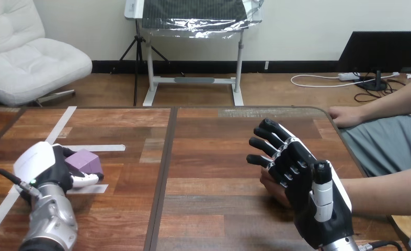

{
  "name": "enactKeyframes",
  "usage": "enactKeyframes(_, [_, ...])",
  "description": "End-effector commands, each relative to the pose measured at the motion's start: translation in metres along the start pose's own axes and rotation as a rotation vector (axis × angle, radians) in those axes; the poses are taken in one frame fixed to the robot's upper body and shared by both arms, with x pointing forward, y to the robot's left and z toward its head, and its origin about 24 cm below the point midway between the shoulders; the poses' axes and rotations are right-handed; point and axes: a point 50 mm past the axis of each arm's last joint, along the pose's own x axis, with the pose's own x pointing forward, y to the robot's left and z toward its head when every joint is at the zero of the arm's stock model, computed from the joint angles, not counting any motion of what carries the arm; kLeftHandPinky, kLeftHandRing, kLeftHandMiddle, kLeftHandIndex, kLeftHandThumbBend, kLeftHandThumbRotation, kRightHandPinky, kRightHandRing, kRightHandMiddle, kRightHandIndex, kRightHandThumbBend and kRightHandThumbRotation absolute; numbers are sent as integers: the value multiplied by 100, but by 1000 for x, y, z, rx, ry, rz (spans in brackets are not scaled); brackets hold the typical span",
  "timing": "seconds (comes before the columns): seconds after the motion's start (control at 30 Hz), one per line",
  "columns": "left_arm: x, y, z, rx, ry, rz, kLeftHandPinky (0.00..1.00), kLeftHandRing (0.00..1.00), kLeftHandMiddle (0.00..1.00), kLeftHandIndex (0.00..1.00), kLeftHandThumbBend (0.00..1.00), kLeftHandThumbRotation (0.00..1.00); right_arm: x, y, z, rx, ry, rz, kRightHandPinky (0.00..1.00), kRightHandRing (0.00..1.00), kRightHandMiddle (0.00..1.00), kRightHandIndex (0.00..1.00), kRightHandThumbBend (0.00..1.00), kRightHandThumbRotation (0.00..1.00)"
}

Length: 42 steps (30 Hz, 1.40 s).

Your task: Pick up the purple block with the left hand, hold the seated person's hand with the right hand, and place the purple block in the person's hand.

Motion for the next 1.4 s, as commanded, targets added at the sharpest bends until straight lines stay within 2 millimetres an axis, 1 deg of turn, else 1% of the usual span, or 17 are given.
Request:
enactKeyframes(0.0, [9, 20, 27, -33, -52, 76, 55, 71, 74, 71, 74, 23, 13, 1, 18, -20, -100, 15, 76, 86, 87, 86, 99, 89])
enactKeyframes(0.17, [9, 19, 28, -35, -52, 90, 54, 70, 73, 70, 74, 22, 13, 1, 18, -22, -100, 14, 76, 86, 87, 86, 99, 89])
enactKeyframes(0.37, [8, 19, 28, -45, -59, 101, 52, 68, 71, 68, 74, 19, 13, 0, 18, -27, -101, 11, 77, 86, 87, 86, 99, 90])
enactKeyframes(1.03, [8, 18, 27, -62, -55, 123, 46, 57, 61, 60, 74, 4, 12, 0, 18, -33, -100, 4, 78, 86, 88, 87, 97, 91])
enactKeyframes(1.23, [8, 18, 27, -76, -60, 129, 42, 52, 57, 58, 73, 1, 13, 0, 18, -30, -98, 4, 78, 86, 88, 87, 98, 90])
enactKeyframes(1.33, [7, 18, 27, -87, -67, 136, 34, 44, 51, 56, 73, 0, 13, 0, 18, -30, -98, 6, 78, 86, 88, 87, 98, 90])
enactKeyframes(1.37, [7, 18, 27, -90, -70, 139, 31, 40, 47, 55, 73, 0, 13, 0, 18, -30, -99, 6, 78, 86, 88, 87, 97, 90])
